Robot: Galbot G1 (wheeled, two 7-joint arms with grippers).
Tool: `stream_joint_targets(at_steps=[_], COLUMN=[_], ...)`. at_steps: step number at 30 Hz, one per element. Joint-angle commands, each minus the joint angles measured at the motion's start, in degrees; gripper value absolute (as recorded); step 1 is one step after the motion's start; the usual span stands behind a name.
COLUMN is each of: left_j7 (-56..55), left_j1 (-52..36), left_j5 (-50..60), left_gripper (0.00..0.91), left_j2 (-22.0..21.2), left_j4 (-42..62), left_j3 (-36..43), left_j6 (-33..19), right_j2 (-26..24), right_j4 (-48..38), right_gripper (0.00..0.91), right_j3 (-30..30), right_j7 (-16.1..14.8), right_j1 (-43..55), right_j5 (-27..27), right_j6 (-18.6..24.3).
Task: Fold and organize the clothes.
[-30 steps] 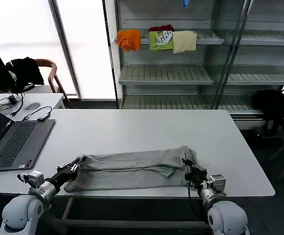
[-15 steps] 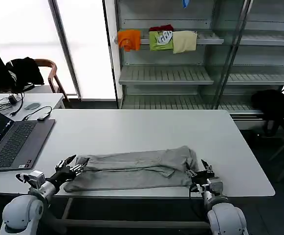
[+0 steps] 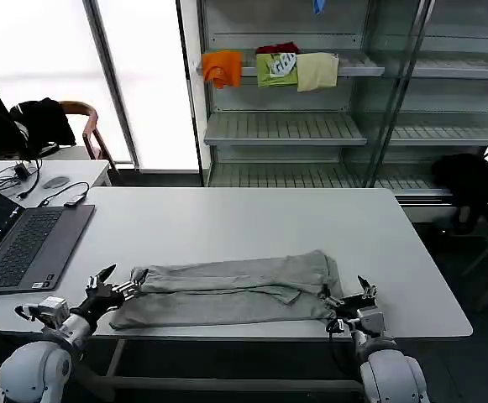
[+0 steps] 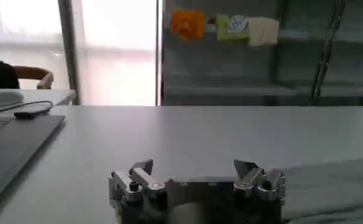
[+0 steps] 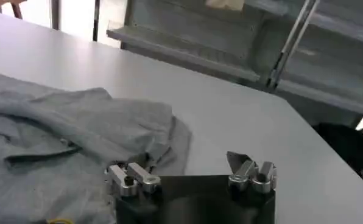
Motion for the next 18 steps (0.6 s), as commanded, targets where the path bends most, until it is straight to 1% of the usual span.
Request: stream_joint_targets(at_steps=[1,4,5,7,9,10,18], left_j7=[-8.87,-10.86,-11.08,-11.85,-12.32,-12.47,-13.8], left_j1=[3.76,4.0,4.08,4.35,4.39,4.49,4.55], left_j5=[1.74,1.65,1.57,1.64,1.57,1.61,1.47], left_gripper=[0.907,0.907,0.907,0.907,0.907,0.907,0.907], left_j2=[-2.61,-3.54,-3.69,-4.06,-4.5,-4.59,-5.05], left_j4=[-1.47,-1.16,-1.14,-0.69,-0.41,-0.25,0.62], left_j3=[0.72,1.52,1.82,2.49,2.74,2.92,3.56], left_j6=[-0.14,-0.99,-1.7,-3.96,-4.48,-4.62,-4.4], right_j2=[0.0,0.4,0.42,0.28,0.12,0.08,0.59], right_j4=[1.65,3.96,4.6,6.19,6.94,7.18,7.49], right_gripper=[0.907,0.907,0.907,0.907,0.907,0.907,0.907], right_j3=[1.02,3.62,4.47,5.98,6.73,6.88,6.57], right_j7=[0.57,2.52,2.82,3.26,3.94,4.13,5.32], right_j1=[0.44,2.01,2.6,3.82,4.52,4.84,5.28], right_j5=[4.45,17.78,21.44,26.89,29.29,29.58,29.28], right_j6=[0.0,0.33,1.07,2.27,2.43,2.44,1.57])
